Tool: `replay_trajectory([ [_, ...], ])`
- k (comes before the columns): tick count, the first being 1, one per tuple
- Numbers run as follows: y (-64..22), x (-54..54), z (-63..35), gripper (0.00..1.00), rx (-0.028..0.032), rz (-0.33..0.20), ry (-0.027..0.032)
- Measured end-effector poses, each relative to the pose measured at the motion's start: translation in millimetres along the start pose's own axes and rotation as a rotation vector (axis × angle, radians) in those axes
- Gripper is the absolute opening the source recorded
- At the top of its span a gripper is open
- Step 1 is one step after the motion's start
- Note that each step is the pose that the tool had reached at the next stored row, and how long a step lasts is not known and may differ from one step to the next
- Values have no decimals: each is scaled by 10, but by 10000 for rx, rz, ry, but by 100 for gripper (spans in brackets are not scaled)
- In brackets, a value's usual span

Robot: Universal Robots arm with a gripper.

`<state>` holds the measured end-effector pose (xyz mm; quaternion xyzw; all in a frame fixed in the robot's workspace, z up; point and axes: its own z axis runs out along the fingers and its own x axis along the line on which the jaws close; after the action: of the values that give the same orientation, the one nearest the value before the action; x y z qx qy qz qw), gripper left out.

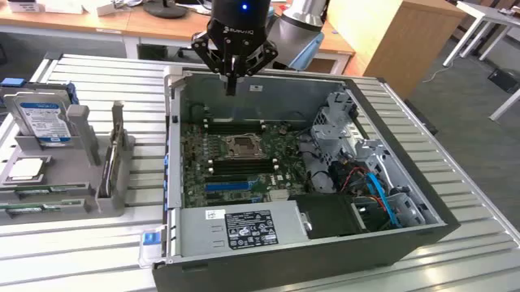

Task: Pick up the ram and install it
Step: 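Reach for the ram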

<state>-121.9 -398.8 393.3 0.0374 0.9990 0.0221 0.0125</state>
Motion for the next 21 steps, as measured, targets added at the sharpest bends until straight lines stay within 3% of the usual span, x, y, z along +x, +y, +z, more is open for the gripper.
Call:
replay_trajectory([
  [13, 0, 4, 1, 11, -1, 1, -2],
  [21, -12, 160, -4, 11, 0, -1, 0],
])
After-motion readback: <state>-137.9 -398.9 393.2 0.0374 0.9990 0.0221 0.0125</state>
